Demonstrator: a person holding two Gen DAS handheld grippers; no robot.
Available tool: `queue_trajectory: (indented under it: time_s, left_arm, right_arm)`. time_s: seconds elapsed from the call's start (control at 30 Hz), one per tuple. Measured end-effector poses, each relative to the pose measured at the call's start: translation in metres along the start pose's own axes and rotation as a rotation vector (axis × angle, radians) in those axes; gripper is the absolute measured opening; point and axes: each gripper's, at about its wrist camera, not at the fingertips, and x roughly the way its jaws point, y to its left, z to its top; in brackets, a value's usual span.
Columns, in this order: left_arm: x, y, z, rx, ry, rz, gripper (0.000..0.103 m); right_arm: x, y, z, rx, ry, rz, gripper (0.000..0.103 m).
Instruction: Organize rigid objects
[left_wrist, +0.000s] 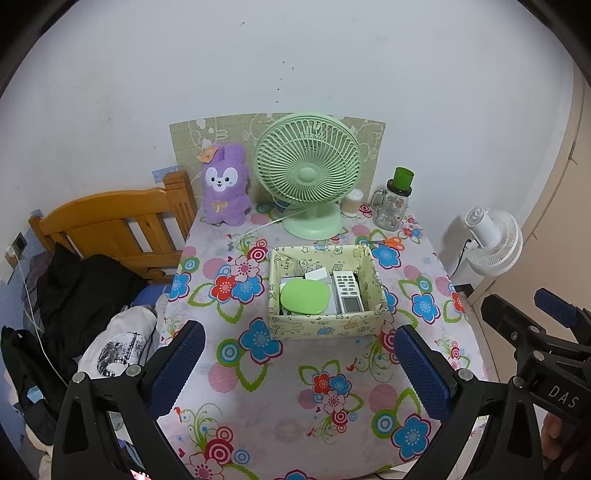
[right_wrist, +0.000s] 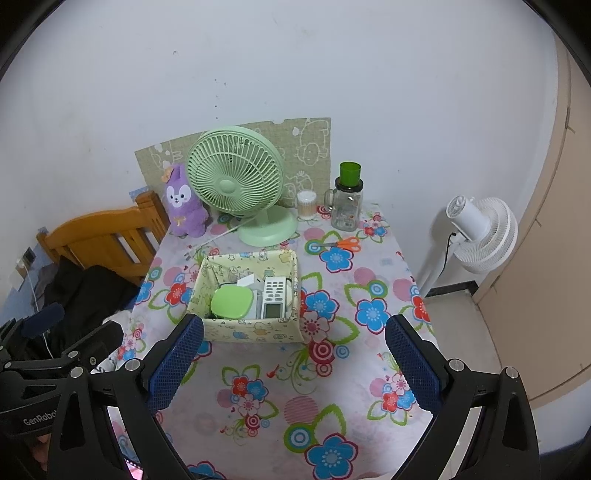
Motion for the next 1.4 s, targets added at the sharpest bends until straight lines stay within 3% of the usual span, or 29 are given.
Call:
queue_trajectory:
  time_s: [1.4]
  left_arm:
    - [0.0030, 0.0014, 0.0002, 0.015, 0.002, 0.001, 0.103]
  right_arm:
    - [0.0050, -0.0016, 0.0016, -0.003, 0.012, -0.006, 0.100]
